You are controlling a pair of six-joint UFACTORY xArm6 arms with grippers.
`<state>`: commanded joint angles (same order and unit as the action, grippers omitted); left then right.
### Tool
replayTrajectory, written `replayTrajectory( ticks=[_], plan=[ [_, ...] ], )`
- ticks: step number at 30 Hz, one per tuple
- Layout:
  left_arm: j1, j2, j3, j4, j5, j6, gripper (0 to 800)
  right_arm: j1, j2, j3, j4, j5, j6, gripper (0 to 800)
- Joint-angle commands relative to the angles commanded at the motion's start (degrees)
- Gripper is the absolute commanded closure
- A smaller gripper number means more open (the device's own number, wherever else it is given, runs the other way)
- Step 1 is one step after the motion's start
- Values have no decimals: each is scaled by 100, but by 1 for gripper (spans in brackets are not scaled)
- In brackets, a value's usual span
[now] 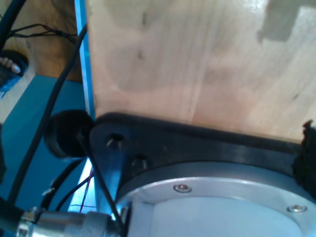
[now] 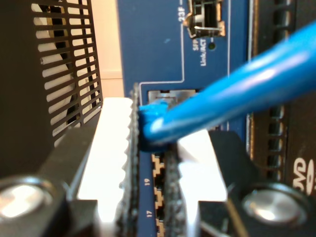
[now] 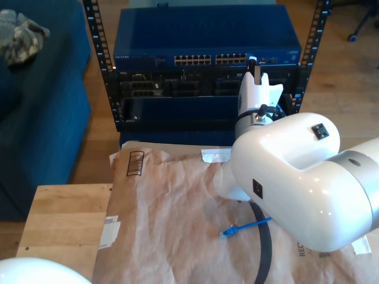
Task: Grab the cable and plug it in
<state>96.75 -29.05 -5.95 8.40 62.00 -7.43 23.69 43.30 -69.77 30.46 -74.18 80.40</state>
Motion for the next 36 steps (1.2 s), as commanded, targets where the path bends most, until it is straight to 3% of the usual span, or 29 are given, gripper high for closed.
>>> replayTrajectory(
  ticks=[7,8,10,12,23,26,33,36],
  plan=[
    [0,0,0,0,0,0,0,-18,44,-88,-9,18,0,796],
    [0,0,0,0,0,0,0,-18,35,-70,-18,26,0,745],
    [0,0,0,0,0,0,0,-18,-9,-35,-114,114,-9,540],
    [-9,0,0,0,0,0,0,-26,-26,44,-193,176,-9,504],
    [0,0,0,0,0,0,0,-18,-1327,1626,-387,273,-9,457],
    [0,0,0,0,0,0,0,-35,-1618,1987,-422,826,-9,408],
    [0,0,0,0,0,0,0,-246,-2655,2901,-765,1969,-26,403],
    [0,0,0,0,0,0,0,-589,-3358,3305,-1081,2743,-35,300]
  ],
)
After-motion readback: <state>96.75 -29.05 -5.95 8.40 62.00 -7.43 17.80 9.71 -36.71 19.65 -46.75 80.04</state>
